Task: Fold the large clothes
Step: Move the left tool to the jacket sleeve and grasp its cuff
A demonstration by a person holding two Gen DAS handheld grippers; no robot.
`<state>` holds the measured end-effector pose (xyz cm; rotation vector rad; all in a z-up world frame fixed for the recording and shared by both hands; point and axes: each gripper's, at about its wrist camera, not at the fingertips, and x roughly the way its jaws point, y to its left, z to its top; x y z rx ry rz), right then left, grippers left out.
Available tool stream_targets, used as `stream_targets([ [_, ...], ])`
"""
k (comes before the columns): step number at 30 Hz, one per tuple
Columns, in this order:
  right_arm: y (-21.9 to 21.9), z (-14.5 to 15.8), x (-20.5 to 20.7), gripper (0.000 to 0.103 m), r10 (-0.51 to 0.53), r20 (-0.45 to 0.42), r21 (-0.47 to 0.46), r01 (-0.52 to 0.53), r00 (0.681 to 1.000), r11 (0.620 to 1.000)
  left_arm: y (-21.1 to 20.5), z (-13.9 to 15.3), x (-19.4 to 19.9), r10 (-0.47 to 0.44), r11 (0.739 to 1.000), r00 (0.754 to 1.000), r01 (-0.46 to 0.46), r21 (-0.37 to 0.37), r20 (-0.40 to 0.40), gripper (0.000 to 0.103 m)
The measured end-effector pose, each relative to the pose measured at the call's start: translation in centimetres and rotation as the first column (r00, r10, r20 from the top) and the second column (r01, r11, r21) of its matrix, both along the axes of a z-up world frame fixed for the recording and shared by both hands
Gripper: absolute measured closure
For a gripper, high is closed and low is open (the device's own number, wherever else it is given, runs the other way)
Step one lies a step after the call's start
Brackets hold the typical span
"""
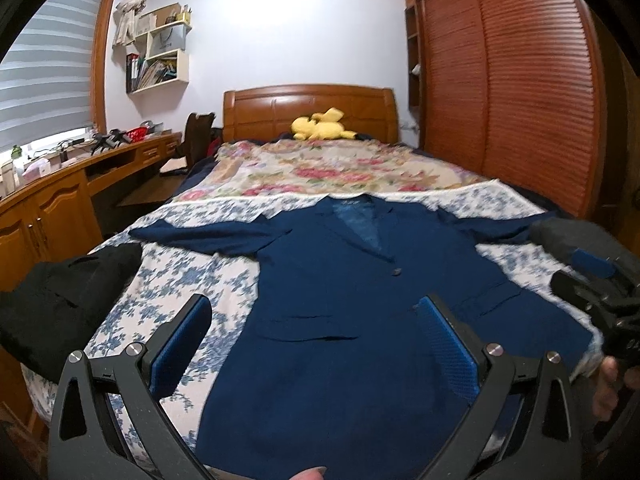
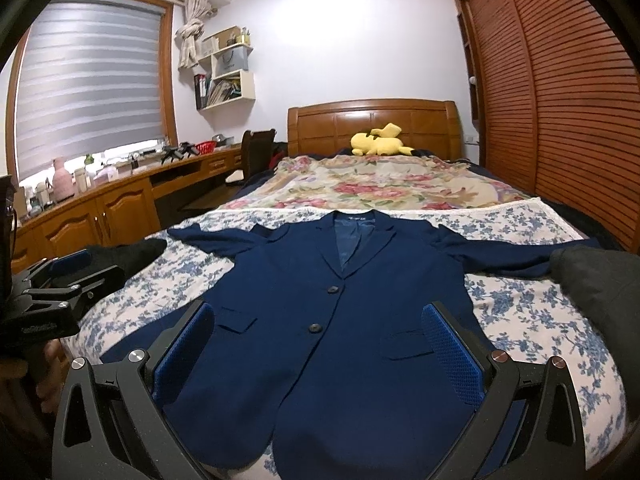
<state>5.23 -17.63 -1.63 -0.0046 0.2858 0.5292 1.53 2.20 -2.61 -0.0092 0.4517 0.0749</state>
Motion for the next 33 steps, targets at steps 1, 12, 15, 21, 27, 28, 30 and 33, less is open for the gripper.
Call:
stream_targets([
  [1,0.3,-0.1,0.5,0.000,0.007,-0.004,-0.002,-0.007,1.000,1.000,0.5,-0.5,0.4,0.011,1.000,1.000,-0.011,-0.004,-0.004,0.000],
  [12,4.2,0.0,6.5,0.000,0.092,-0.022,-0.020,-0.092,0.996,0.996,6.8,-4.0,5.0,0.083,0.996,0.992,-0.084,0.000,-0.091,0.000],
  [15,5.5,-0.1,8.8,0.000,0.123,-0.043,-0.012,-0.124,0.991,0.992,8.8,-4.7,6.3,0.110,0.994,0.988,-0.108,0.023,-0.108,0.000],
  [21,8.5,0.4,13.1,0.000,0.175,-0.065,-0.003,-0.176,0.982,0.984,12.4,-5.6,8.9,0.127,0.991,0.980,-0.119,0.058,-0.152,0.000],
  [27,10.3,-0.9,16.5,0.000,0.203,-0.095,-0.064,-0.210,0.974,0.976,16.0,-6.8,12.7,0.108,0.994,0.968,-0.110,0.005,-0.228,0.000],
  [28,10.4,-1.6,17.0,0.000,0.203,-0.106,-0.082,-0.212,0.974,0.974,16.4,-7.0,13.2,0.106,0.994,0.966,-0.108,0.003,-0.236,0.000],
  [30,10.4,-2.8,17.8,0.000,0.204,-0.136,-0.102,-0.218,0.969,0.970,17.2,-7.4,14.8,0.089,0.996,0.962,-0.094,-0.008,-0.257,0.000],
  [33,10.3,-4.5,19.0,0.000,0.210,-0.211,-0.112,-0.237,0.955,0.965,18.5,-7.8,17.3,0.072,0.997,0.960,-0.080,-0.016,-0.271,0.000],
])
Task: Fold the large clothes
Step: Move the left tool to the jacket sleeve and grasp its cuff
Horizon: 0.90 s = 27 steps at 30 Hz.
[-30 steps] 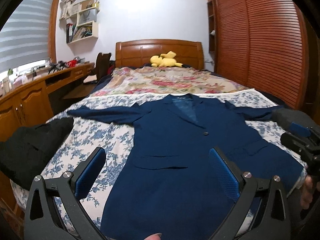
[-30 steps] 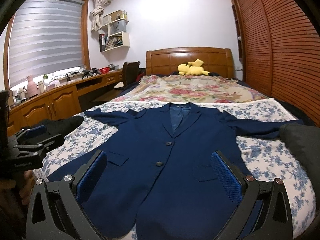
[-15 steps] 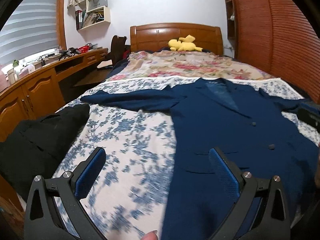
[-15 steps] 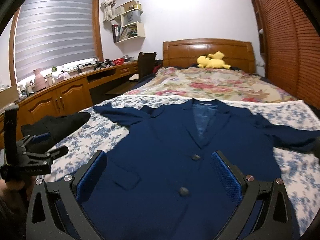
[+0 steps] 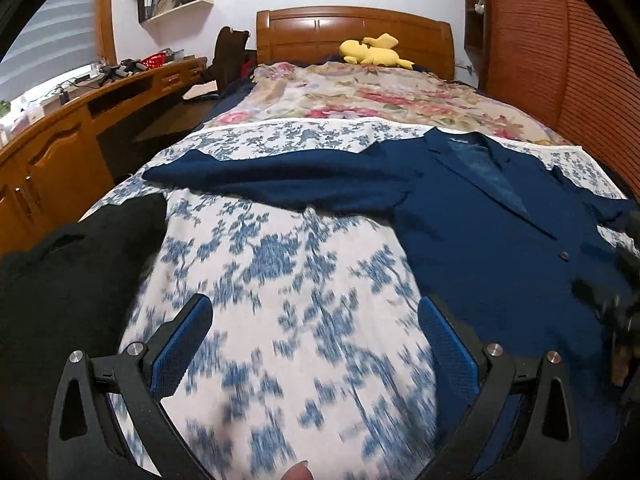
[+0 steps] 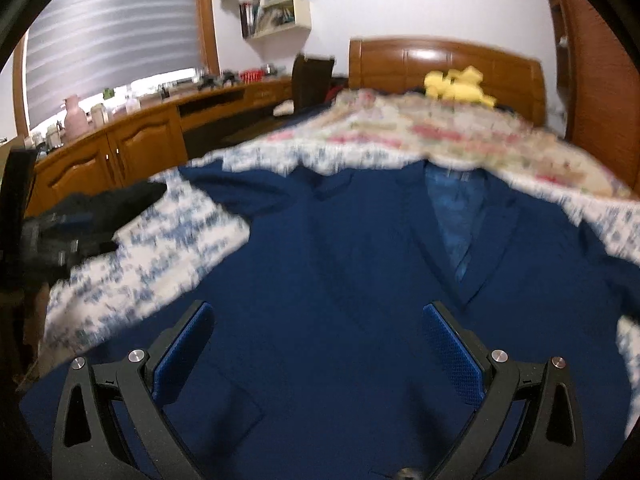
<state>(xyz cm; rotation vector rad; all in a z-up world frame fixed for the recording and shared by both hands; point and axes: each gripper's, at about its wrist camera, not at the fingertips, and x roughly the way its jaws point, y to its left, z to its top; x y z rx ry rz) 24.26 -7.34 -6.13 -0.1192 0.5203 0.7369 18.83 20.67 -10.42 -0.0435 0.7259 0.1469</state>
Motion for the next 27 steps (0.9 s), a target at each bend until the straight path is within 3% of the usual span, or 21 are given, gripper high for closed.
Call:
stream_targets([
  [7,-1.8,0.5,1.0,0.000,0.004,-0.032,-0.010,-0.004,0.999,1.000,1.2,-1.3,6.7,-0.047,0.999,0.998,0.048,0.014,-0.049,0.000],
  [12,-1.7,0.9,0.3,0.000,-0.008,-0.008,-0.004,0.008,1.000,1.000,3.3,-1.1,11.1,-0.033,0.996,0.997,0.028,-0.082,-0.064,0.000],
  [17,-2.0,0.9,0.0,0.000,-0.013,-0.006,0.003,0.013,1.000,1.000,4.9,-1.1,15.1,-0.002,0.993,0.998,-0.006,-0.118,-0.068,0.001],
  [19,-0.4,0.6,-0.1,0.000,-0.014,-0.002,0.002,0.014,1.000,1.000,5.8,-1.5,16.4,0.019,0.989,0.997,-0.031,-0.142,-0.081,0.005],
  [21,0.6,0.6,0.4,0.000,-0.015,-0.001,-0.001,0.015,1.000,1.000,7.0,-2.5,17.7,0.042,0.985,0.992,-0.061,-0.161,-0.122,0.022],
  [23,0.8,0.6,0.7,0.000,-0.015,-0.003,0.000,0.015,1.000,1.000,8.4,-3.6,18.5,0.064,0.976,0.984,-0.096,-0.194,-0.166,0.032],
  [27,0.5,0.6,0.8,0.000,-0.014,-0.010,0.008,0.014,1.000,1.000,10.9,-5.3,19.0,0.120,0.956,0.972,-0.168,-0.241,-0.203,0.037],
])
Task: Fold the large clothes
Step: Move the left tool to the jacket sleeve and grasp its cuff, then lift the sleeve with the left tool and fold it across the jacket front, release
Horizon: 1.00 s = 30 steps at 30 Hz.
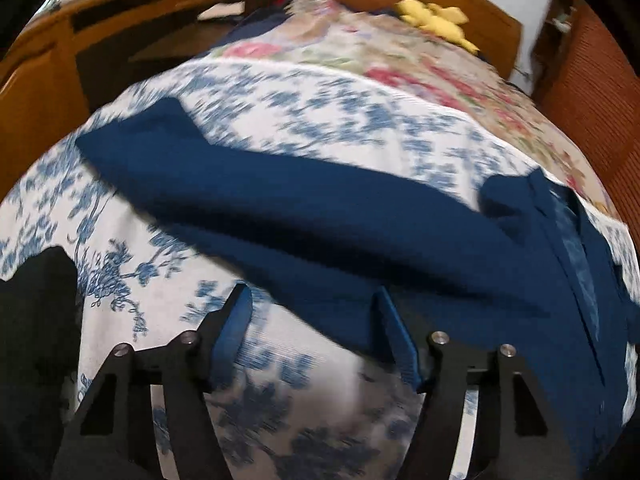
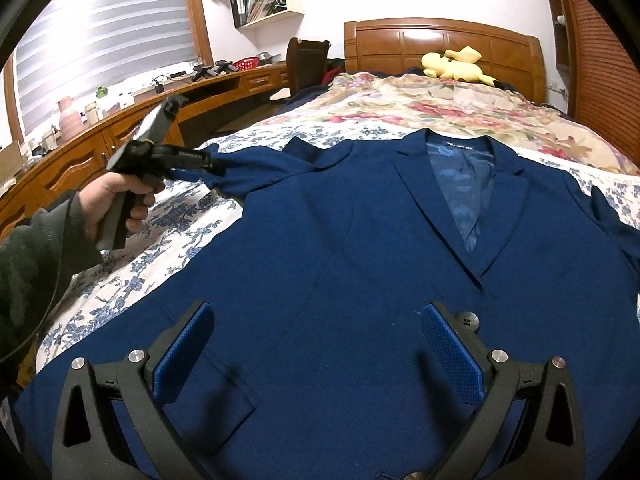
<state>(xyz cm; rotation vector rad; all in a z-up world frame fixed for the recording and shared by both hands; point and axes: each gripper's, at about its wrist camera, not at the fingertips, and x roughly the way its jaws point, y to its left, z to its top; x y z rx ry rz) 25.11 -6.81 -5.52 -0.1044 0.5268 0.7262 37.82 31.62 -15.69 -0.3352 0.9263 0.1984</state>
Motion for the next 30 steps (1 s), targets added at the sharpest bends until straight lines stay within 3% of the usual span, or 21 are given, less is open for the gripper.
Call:
stream_targets([
  [4,0.0,0.0,0.2,0.000,0.000,-0.003,0.005,0.000,1.000,1.000,1.0,-0.1,0.4,0.039,0.998,0.999,-0.038,-0.046,0.020,0.040],
  [7,0.1,-0.1,0.2,0.000,0.001,-0.006,0.006,-0.001,1.000,1.000,1.0,0.0,0.9,0.049,0.996,0.998,-0.047,-0.071,0.032,0.070],
  [8,0.1,-0.1,0.1,0.000,0.000,-0.007,0.007,0.000,1.000,1.000,1.1,0.0,1.2,0.046,0.996,0.998,-0.044,-0.082,0.031,0.091],
  [9,0.1,-0.1,0.1,0.000,0.000,-0.006,0.007,0.000,1.000,1.000,0.9,0.2,1.2,0.045,0.995,0.998,-0.042,-0.087,0.031,0.095],
  [13,0.2,-0.2,0.1,0.000,0.000,-0.004,0.005,0.000,1.000,1.000,-1.8,3.0,0.5,0.010,0.999,0.999,-0.012,0.052,0.038,0.098],
  [20,0.2,-0.2,0.0,0.000,-0.004,0.005,0.008,0.004,1.000,1.000,-10.0,11.3,-3.7,-0.191,0.974,0.971,0.170,0.149,0.141,0.099],
  [24,0.3,-0.3,0.1,0.000,-0.007,0.010,0.006,0.007,1.000,1.000,-14.0,13.3,-5.0,-0.285,0.947,0.949,0.257,0.193,0.135,0.098],
  [27,0.3,-0.3,0.1,0.000,-0.009,0.014,0.007,0.009,1.000,1.000,-15.3,13.6,-5.6,-0.310,0.930,0.942,0.273,0.245,0.125,0.098],
  [29,0.3,-0.3,0.0,0.000,-0.010,0.019,0.009,0.010,1.000,1.000,-15.5,13.6,-6.3,-0.340,0.917,0.932,0.297,0.267,0.129,0.090],
  [30,0.2,-0.4,0.0,0.000,-0.010,0.020,0.008,0.010,1.000,1.000,-15.5,13.7,-6.5,-0.343,0.915,0.930,0.299,0.272,0.130,0.075],
])
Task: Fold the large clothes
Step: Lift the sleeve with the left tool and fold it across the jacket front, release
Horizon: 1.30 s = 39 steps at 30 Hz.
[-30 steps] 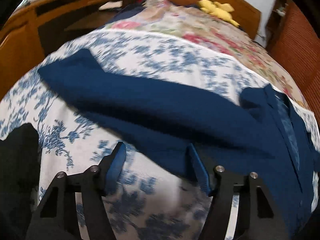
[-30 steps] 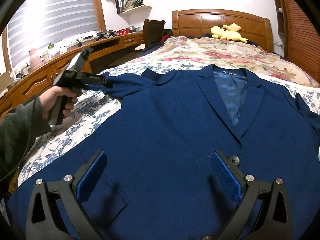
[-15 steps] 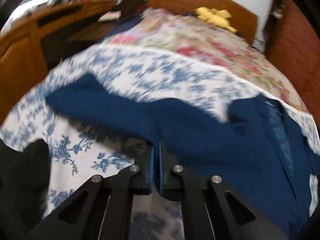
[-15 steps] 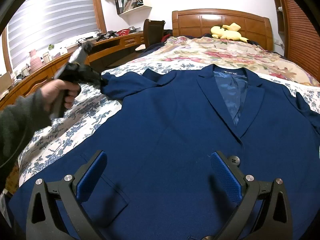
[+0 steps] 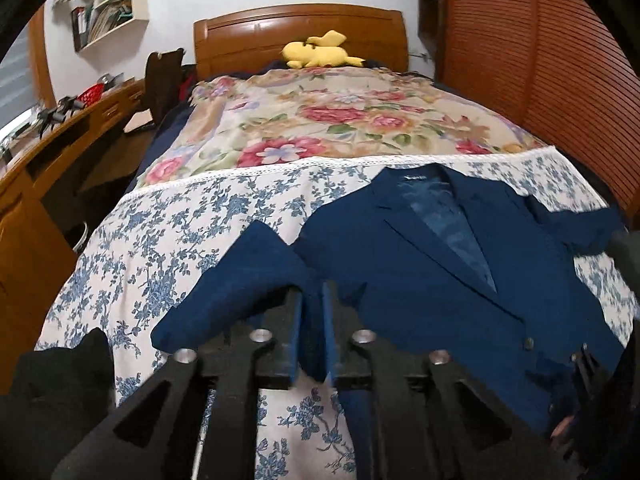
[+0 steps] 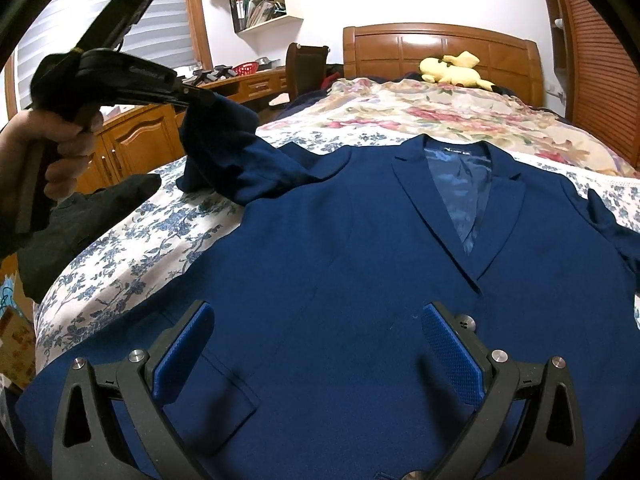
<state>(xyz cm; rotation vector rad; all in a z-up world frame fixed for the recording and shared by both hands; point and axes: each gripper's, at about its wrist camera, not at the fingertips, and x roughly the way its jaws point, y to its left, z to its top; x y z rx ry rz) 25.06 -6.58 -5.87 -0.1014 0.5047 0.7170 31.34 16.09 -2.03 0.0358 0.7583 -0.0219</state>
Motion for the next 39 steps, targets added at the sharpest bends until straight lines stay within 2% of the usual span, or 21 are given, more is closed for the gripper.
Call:
stream_targets([
  [1,0.0,0.0,0.0,0.000,0.000,0.001,-0.001,0.000,1.000,1.000,0.3,0.0,-0.2,0.004,1.000,1.000,-0.005,0.007,0.006,0.065],
  [3,0.0,-0.1,-0.1,0.000,0.002,0.002,-0.005,-0.002,1.000,1.000,1.2,0.2,-0.7,0.020,1.000,0.999,-0.021,0.013,0.029,0.038],
  [6,0.1,-0.1,-0.1,0.000,0.005,0.001,-0.009,-0.005,1.000,1.000,3.5,0.4,-1.5,0.054,0.998,0.997,-0.053,-0.020,0.062,0.023],
  [8,0.2,-0.2,-0.1,0.000,0.005,0.000,-0.012,-0.005,1.000,1.000,4.7,-0.2,-1.4,0.083,0.997,0.994,-0.083,-0.011,0.065,0.023],
  [11,0.1,-0.2,-0.1,0.000,0.005,-0.001,-0.013,-0.005,1.000,1.000,7.0,-2.6,-0.3,0.135,0.991,0.990,-0.135,0.009,0.030,0.023],
  [18,0.2,-0.2,0.0,0.000,0.008,0.001,-0.022,-0.008,1.000,1.000,12.9,-9.8,2.6,0.247,0.969,0.966,-0.249,-0.009,-0.075,0.023],
  [23,0.2,-0.2,0.1,0.000,0.010,0.000,-0.024,-0.010,1.000,1.000,14.8,-13.2,3.8,0.290,0.955,0.946,-0.297,-0.025,-0.141,0.023],
  [25,0.2,-0.2,0.1,0.000,0.009,0.000,-0.023,-0.009,1.000,1.000,15.2,-14.5,4.0,0.298,0.948,0.938,-0.312,-0.060,-0.179,0.023],
  [28,0.2,-0.2,0.1,0.000,0.009,0.001,-0.023,-0.009,1.000,1.000,15.3,-14.9,4.0,0.299,0.943,0.936,-0.319,-0.090,-0.183,0.023],
  [29,0.3,-0.2,0.1,0.000,0.009,0.001,-0.023,-0.009,1.000,1.000,15.1,-14.9,4.0,0.295,0.945,0.938,-0.314,-0.089,-0.183,0.027],
  [30,0.3,-0.2,0.0,0.000,0.009,0.002,-0.024,-0.009,1.000,1.000,15.0,-14.9,3.9,0.286,0.948,0.941,-0.305,-0.090,-0.180,0.043],
  [31,0.3,-0.2,0.0,0.000,0.009,0.002,-0.024,-0.009,1.000,1.000,14.8,-14.7,3.9,0.271,0.952,0.946,-0.291,-0.093,-0.179,0.052],
  [32,0.3,-0.3,0.0,0.000,0.009,0.003,-0.025,-0.009,1.000,1.000,14.4,-14.4,4.0,0.253,0.958,0.951,-0.271,-0.088,-0.177,0.069],
  [33,0.3,-0.3,0.0,0.000,0.009,0.002,-0.025,-0.009,1.000,1.000,13.9,-14.0,4.1,0.244,0.963,0.954,-0.260,-0.074,-0.177,0.081],
  [34,0.3,-0.3,0.0,0.000,0.009,0.002,-0.025,-0.009,1.000,1.000,13.2,-13.1,4.1,0.242,0.967,0.956,-0.252,-0.039,-0.166,0.086],
  [35,0.4,-0.3,0.1,0.000,0.009,0.001,-0.024,-0.009,1.000,1.000,12.5,-12.1,4.1,0.242,0.969,0.959,-0.246,-0.009,-0.149,0.098],
  [39,0.1,-0.2,0.0,0.000,0.007,0.001,-0.013,-0.007,1.000,1.000,9.0,-6.2,3.4,0.193,0.981,0.980,-0.192,0.016,-0.054,0.098],
])
